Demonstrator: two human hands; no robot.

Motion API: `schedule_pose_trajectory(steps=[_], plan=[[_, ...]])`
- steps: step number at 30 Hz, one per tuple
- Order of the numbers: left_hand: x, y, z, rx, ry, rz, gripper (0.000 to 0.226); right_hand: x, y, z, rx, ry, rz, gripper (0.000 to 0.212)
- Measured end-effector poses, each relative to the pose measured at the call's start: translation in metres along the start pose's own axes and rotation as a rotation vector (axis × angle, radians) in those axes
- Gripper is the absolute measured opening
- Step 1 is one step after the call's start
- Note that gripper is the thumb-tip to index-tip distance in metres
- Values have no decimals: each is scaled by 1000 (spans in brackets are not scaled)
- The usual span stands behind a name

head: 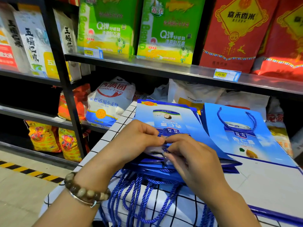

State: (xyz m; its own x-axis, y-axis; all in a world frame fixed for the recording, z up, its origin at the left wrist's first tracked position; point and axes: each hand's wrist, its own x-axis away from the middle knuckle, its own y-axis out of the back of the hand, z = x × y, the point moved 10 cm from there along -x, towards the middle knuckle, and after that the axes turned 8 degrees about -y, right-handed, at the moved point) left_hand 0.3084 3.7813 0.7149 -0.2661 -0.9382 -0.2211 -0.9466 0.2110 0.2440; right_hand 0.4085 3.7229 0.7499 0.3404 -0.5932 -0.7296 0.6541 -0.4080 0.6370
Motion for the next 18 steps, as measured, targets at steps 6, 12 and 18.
schedule_pose_trajectory(steps=[6, 12, 18], plan=[[-4, 5, 4, -32, 66, -52, 20, 11, -2, -16, 13, -109, 104, 20], [-7, 9, 5, -65, 5, -195, 31, 17, 0, -17, -18, -129, 72, 40], [11, 8, -22, 5, -217, 41, 20, 13, 16, -27, -76, -223, 14, 12]])
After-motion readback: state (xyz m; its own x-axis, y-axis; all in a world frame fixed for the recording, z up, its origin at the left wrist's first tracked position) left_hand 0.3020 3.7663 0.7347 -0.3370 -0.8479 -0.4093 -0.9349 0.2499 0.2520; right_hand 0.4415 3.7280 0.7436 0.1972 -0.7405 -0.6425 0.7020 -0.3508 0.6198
